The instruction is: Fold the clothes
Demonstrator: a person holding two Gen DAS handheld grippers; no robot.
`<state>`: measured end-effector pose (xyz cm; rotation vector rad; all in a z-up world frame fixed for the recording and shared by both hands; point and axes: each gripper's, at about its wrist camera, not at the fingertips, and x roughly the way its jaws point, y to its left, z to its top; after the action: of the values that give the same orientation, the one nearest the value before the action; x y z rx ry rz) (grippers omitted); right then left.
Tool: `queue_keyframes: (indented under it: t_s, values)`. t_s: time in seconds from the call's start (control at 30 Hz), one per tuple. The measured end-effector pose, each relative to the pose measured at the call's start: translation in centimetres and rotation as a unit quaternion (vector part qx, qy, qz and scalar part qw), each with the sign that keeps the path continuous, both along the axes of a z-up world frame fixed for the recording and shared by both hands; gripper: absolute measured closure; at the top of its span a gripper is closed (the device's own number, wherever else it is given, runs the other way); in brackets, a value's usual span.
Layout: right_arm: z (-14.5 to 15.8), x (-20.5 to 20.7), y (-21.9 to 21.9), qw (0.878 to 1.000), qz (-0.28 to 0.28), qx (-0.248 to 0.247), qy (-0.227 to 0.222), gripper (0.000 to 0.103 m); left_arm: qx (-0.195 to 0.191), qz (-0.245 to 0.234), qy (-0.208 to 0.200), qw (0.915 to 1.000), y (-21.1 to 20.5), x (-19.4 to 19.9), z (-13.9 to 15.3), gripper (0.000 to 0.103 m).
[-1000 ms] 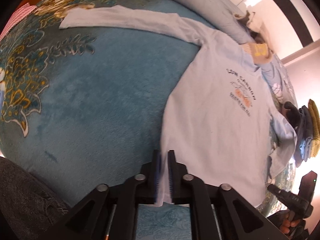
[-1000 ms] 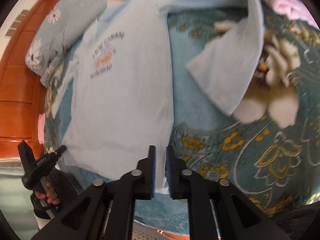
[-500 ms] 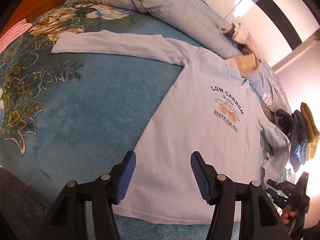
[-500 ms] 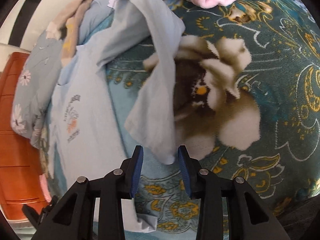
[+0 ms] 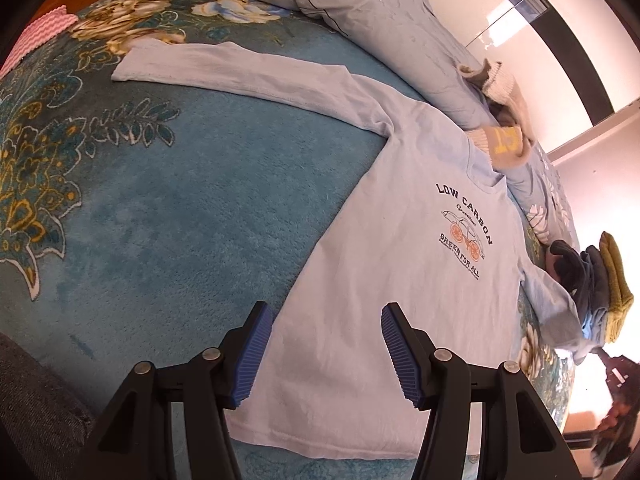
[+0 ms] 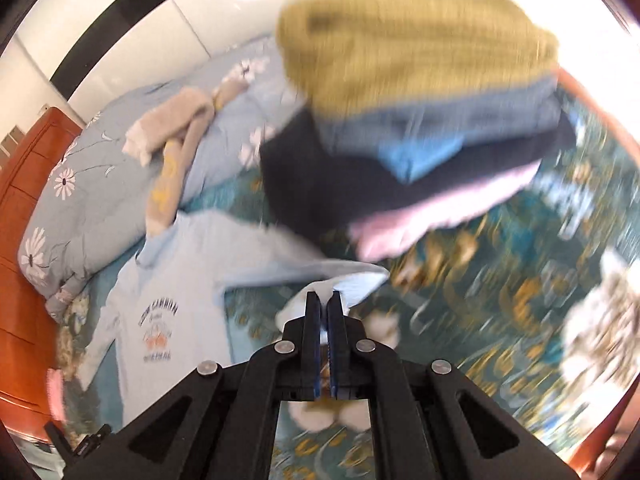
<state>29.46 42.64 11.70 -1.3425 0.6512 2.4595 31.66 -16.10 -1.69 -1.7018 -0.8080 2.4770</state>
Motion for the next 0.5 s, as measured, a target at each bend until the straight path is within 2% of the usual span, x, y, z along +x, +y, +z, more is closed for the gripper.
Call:
queue_keyframes:
  t_s: [0.07,0.27,0.4,0.5]
  values:
    - [1.4,-0.9,1.4,1.000,-0.008,0.016,0.001,0.100,-0.004,-0.005,0.000,1.0000,0.3,-0.4,0.0,0.042]
    - [2.7,-1.5,4.7,1.000,-0.021,0.013,0.001,0.100,-0.011,-0.007,0.006,0.9999,0.1,-0.5,0.3,0.042]
    - [2.0,-2.2,5.3,0.998,0.013,0.035,-0.048,0.100,0.004,0.005,-0.008,0.9999,-0.6,-0.8,-0.3,0.042]
    - [2.6,-1.5,4.9,0.999,0.034,0.010,-0.035,0.100,0.007,-0.001,-0.008,0.9999,-0.6,-1.5,-0.4,0.042]
